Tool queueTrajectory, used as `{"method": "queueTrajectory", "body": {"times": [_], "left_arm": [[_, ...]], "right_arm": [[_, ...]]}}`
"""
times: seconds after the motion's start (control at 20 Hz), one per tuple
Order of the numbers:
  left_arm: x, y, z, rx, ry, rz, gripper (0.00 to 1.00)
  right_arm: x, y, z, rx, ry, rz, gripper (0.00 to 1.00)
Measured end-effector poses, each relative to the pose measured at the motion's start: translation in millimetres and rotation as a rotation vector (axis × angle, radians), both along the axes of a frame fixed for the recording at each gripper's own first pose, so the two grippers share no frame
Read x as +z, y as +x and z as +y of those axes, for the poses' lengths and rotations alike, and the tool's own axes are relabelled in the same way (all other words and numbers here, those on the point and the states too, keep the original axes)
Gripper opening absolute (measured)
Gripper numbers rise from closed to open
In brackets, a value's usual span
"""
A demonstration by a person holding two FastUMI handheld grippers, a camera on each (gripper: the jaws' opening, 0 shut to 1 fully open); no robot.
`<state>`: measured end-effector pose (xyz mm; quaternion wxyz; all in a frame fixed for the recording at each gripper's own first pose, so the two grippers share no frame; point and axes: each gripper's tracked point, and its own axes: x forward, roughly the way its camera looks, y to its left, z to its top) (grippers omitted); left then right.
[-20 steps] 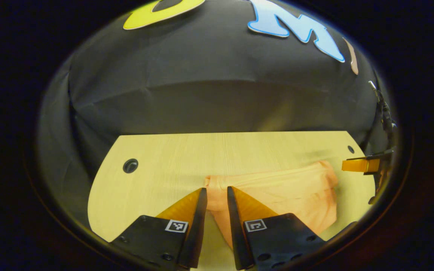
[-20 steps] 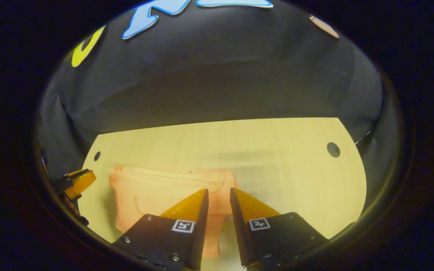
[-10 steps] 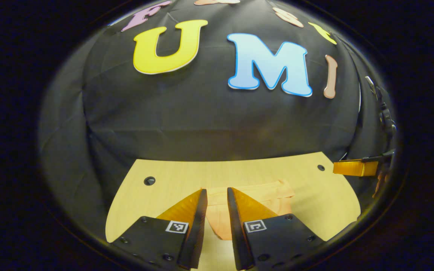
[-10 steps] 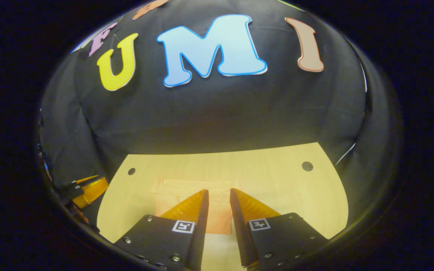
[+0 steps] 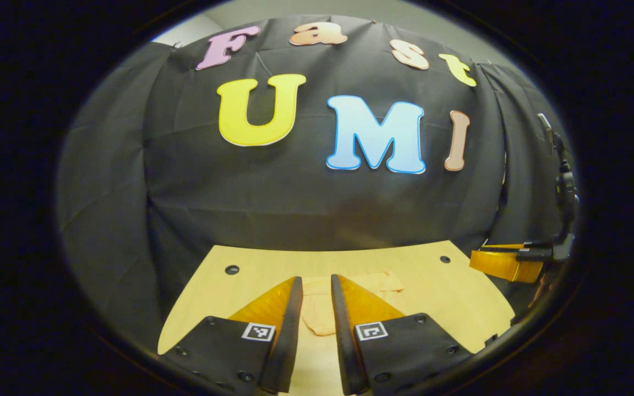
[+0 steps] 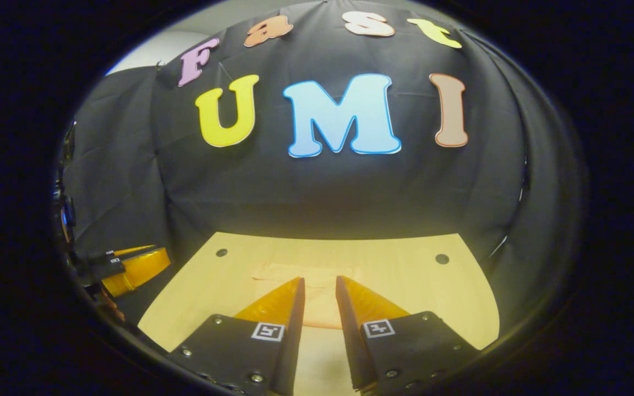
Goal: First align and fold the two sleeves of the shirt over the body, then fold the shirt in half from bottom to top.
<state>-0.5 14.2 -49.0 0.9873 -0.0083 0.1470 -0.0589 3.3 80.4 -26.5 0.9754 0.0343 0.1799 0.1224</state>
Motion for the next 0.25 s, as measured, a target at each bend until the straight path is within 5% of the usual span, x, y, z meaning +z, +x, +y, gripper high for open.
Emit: {"method": "queueTrajectory", "body": {"times": [0.25], "left_arm": [[-5, -17, -7, -0.047, -0.015, -0.006, 0.36]], "right_arm": [[-7, -24, 7, -0.035, 0.005, -0.008, 0.37]]}}
